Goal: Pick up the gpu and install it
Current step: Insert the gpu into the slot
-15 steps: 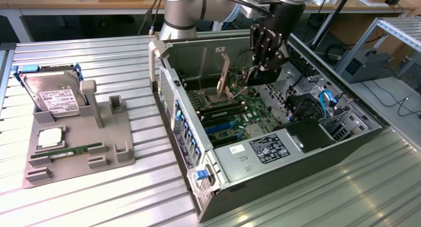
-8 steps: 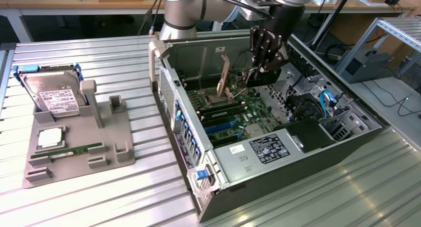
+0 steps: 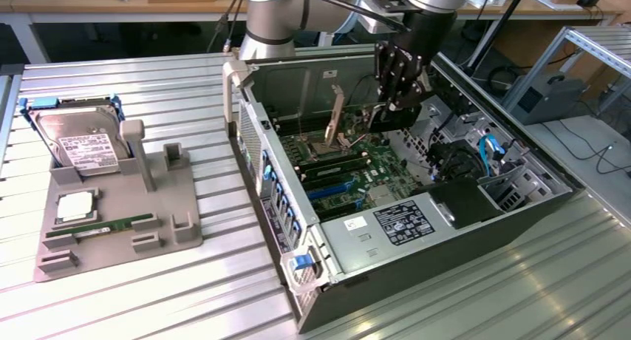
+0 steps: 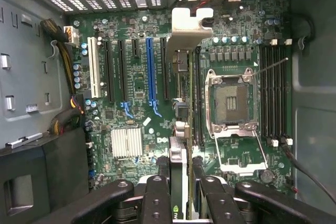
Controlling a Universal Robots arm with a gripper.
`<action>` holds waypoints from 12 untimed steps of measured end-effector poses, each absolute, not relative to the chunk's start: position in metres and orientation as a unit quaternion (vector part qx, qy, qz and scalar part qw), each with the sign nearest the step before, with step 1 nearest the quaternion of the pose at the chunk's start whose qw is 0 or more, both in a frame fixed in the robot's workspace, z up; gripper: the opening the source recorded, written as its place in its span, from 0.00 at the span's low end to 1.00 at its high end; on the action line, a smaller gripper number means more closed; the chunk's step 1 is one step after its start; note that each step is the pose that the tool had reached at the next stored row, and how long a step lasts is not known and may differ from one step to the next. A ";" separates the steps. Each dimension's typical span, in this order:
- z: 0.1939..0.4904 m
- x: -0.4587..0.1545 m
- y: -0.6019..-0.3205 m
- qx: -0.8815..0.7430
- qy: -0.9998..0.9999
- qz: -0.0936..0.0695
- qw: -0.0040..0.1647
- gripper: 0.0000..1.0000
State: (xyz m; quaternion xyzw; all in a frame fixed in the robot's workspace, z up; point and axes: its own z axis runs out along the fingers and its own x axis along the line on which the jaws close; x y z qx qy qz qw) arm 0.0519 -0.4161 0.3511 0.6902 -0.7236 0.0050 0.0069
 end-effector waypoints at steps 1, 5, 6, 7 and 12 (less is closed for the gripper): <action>0.350 0.052 -0.416 0.690 -0.724 0.005 0.007 0.27; 0.349 0.050 -0.417 0.690 -0.724 0.005 0.007 0.27; 0.349 0.049 -0.417 0.690 -0.724 0.005 0.007 0.27; 0.348 0.048 -0.417 0.690 -0.724 0.005 0.007 0.27; 0.347 0.045 -0.418 0.690 -0.724 0.005 0.007 0.27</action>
